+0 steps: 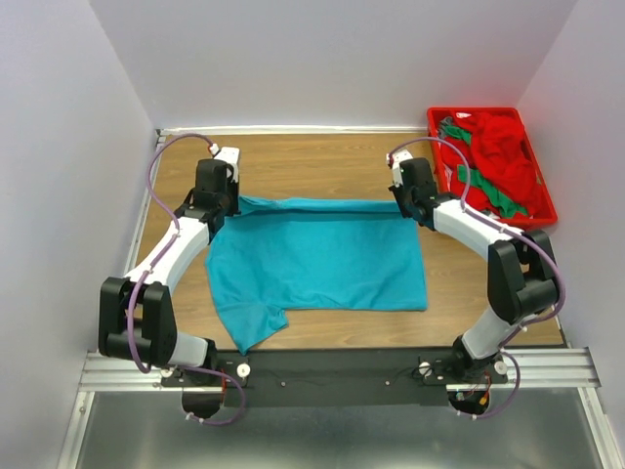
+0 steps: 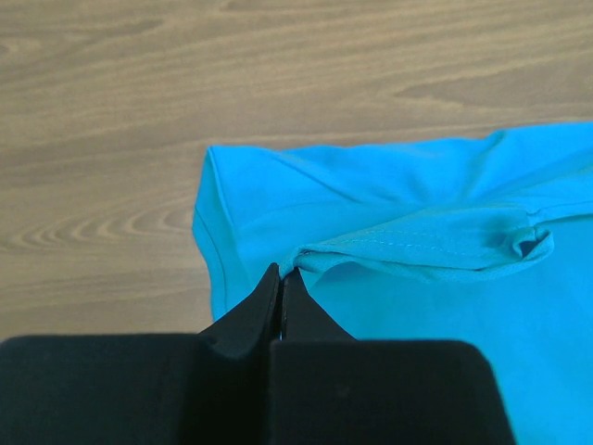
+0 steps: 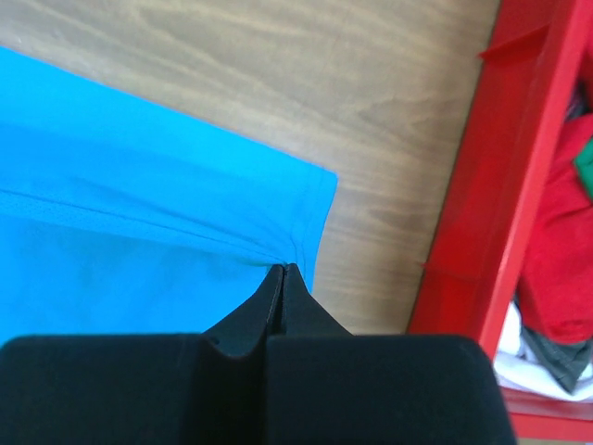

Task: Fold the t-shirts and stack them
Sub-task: Fold the tshirt

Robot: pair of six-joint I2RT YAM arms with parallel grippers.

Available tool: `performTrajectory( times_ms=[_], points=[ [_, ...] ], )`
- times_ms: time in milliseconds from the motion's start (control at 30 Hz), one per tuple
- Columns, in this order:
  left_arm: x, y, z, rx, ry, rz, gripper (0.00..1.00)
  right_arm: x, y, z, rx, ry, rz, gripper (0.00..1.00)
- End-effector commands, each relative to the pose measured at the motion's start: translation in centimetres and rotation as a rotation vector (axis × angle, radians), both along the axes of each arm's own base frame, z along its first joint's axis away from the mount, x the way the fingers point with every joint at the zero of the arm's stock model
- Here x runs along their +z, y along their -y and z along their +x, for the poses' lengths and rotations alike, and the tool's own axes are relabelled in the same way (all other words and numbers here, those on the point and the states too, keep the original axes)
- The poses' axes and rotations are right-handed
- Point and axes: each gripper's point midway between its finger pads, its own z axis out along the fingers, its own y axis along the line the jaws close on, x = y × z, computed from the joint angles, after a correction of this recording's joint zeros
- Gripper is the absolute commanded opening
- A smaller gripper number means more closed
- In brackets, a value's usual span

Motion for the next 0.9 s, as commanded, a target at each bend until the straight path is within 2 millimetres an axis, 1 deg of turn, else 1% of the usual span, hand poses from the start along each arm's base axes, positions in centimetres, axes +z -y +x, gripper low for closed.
performTrajectory(
  times_ms=[0, 167, 233, 400, 533, 633, 767, 867],
  points=[
    [-1.2, 0.3, -1.1, 0.004, -0.057, -0.021, 0.0, -2.8, 0.1, -2.0, -0.027, -0.114, 0.005, 0.01],
    [-2.8, -0.3, -2.1, 0.041, -0.125, -0.013, 0.0, -3.5, 0.3, -2.4, -0.053, -0.145, 0.007, 0.01],
    [-3.0, -0.3, -2.3, 0.047, -0.14, -0.012, 0.0, -3.8, 0.5, -2.5, -0.063, -0.153, 0.0, 0.01],
    [-4.1, 0.0, -2.9, 0.03, -0.177, -0.018, 0.0, -5.0, 0.9, -3.3, -0.072, -0.2, -0.023, 0.01],
    [-5.1, 0.6, -3.5, 0.006, -0.221, -0.024, 0.0, -5.5, 0.5, -3.4, -0.063, -0.224, -0.008, 0.01],
    [-5.9, 0.7, -3.9, 0.009, -0.255, -0.023, 0.0, -5.8, 0.4, -3.4, -0.063, -0.233, -0.008, 0.01],
    [-6.4, 1.0, -4.2, 0.006, -0.274, -0.025, 0.0, -5.7, 0.7, -3.4, -0.072, -0.237, -0.02, 0.02],
    [-6.0, 1.0, -4.2, 0.01, -0.264, -0.027, 0.0, -5.1, 0.6, -3.4, -0.067, -0.23, -0.018, 0.03]
  ],
)
